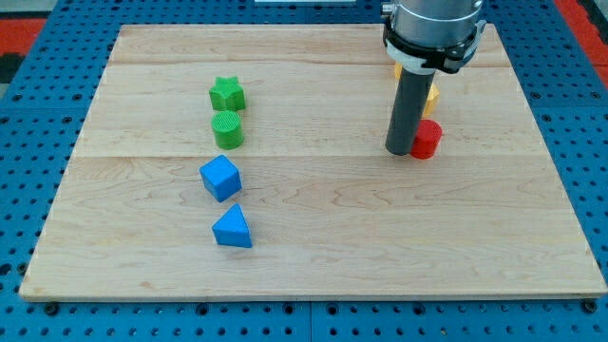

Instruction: Move blue triangle towards center

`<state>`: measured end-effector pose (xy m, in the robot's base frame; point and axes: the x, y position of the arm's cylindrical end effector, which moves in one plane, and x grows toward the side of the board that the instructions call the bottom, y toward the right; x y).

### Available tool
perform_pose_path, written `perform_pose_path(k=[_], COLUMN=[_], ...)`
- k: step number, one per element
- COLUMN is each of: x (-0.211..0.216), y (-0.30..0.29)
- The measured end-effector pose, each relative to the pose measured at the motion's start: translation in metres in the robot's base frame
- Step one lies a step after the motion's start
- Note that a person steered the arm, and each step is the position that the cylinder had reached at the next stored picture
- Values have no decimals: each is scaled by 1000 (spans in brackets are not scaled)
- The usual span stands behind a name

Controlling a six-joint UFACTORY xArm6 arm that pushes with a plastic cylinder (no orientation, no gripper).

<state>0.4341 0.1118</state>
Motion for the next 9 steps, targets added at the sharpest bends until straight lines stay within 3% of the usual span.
perform_pose_path(k=[1, 2, 7, 8, 9], x=[14, 42, 41, 124, 155], y=[2, 52, 82, 15, -106])
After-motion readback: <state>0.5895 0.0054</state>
